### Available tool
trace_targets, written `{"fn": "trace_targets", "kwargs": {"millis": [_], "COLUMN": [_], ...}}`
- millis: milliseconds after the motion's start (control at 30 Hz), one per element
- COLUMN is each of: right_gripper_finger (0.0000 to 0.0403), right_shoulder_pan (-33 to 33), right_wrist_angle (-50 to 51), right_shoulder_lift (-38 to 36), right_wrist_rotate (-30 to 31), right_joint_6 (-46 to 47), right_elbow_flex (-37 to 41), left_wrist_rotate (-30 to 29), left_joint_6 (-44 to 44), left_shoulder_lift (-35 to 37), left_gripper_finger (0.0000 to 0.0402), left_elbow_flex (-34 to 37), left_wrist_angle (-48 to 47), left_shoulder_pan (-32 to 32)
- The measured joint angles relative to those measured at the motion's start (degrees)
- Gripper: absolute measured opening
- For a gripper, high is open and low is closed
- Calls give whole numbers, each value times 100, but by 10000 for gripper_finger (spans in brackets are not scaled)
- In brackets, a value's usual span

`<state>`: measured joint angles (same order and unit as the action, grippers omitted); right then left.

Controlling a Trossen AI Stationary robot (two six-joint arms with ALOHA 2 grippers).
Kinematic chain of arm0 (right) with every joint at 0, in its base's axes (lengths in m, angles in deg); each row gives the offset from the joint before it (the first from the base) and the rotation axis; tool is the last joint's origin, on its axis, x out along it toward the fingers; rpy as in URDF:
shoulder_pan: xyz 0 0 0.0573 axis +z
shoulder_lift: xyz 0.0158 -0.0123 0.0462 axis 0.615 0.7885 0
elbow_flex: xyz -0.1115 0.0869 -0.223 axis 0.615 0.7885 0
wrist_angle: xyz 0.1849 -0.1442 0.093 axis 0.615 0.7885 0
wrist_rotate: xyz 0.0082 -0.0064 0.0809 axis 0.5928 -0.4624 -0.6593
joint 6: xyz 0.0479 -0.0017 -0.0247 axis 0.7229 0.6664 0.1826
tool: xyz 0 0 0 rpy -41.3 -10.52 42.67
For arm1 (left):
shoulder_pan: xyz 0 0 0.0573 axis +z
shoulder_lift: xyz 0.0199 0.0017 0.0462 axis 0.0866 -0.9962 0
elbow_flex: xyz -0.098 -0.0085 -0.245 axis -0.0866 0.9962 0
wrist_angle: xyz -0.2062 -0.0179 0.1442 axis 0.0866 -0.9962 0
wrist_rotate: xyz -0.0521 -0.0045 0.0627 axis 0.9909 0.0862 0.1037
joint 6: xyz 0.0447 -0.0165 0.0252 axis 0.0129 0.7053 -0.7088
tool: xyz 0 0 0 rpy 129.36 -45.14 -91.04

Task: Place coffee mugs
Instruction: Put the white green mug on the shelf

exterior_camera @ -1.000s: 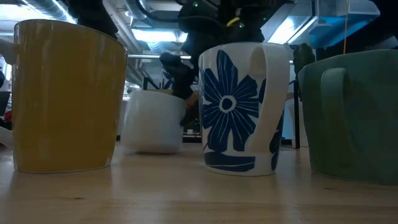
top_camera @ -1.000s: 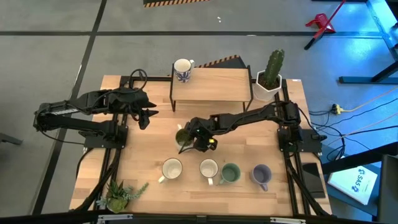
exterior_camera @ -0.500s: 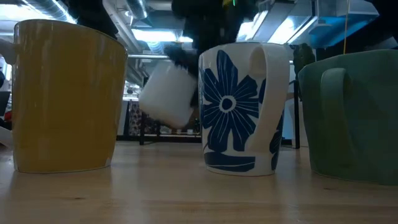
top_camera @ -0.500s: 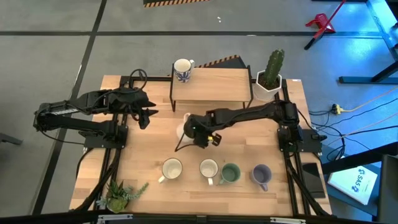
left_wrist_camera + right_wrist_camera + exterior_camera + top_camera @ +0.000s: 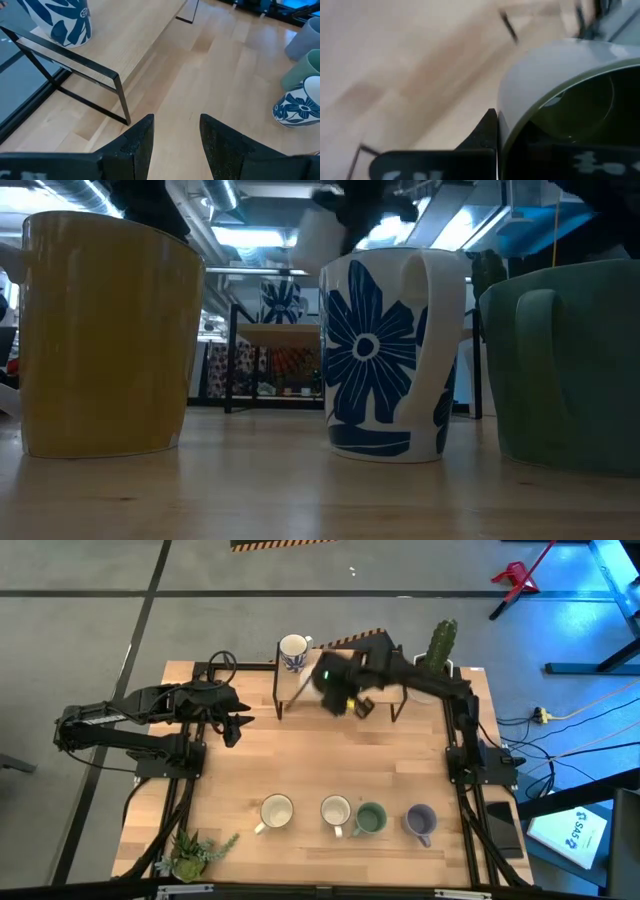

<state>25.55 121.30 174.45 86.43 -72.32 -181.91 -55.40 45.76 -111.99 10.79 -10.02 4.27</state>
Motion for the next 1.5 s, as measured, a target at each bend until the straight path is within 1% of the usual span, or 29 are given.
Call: {"fn": "trace_targets", "kwargs": {"millis": [167, 300, 400, 533, 567, 733, 833, 933, 1033, 1133, 1233, 1500], "right_gripper_finger": [1, 1, 1, 1, 1, 1, 1, 1, 1, 14, 38, 102], "right_shoulder_pan": [-773, -1140, -1192, -1234, -1245, -1244, -1292, -1359, -1367, -1360, -1356, -1356], "right_wrist_angle": [292, 407, 359, 529, 564, 564, 558, 581, 664, 618, 462, 253], "right_shoulder_lift": [100, 180, 159, 414, 493, 650, 685, 682, 680, 680, 680, 680], "right_wrist_rotate": [275, 197, 77, -121, -124, 301, 263, 44, 31, 72, 208, 226], "right_joint_6": [-92, -234, -391, -643, -653, -853, -943, -970, -965, -963, -937, -906], "right_elbow_flex": [96, 112, 90, 92, 103, 101, 98, 92, 90, 90, 90, 92], "left_wrist_rotate": [-2, -5, -64, -105, -107, -173, -197, -195, -195, -199, -199, -199], "left_joint_6": [5, 8, 12, 21, 21, 21, 21, 21, 64, 110, 118, 128], "left_shoulder_lift": [0, 0, 0, 0, 0, 0, 0, 0, 0, 0, 0, 0], "left_gripper_finger": [153, 153, 153, 153, 153, 153, 153, 153, 153, 153, 153, 153], "left_elbow_flex": [0, 0, 0, 0, 0, 0, 0, 0, 0, 0, 0, 0], "left_wrist_angle": [0, 0, 0, 0, 2, 0, 0, 2, 1, 2, 0, 0], "left_shoulder_pan": [0, 0, 0, 0, 0, 0, 0, 0, 0, 0, 0, 0]}}
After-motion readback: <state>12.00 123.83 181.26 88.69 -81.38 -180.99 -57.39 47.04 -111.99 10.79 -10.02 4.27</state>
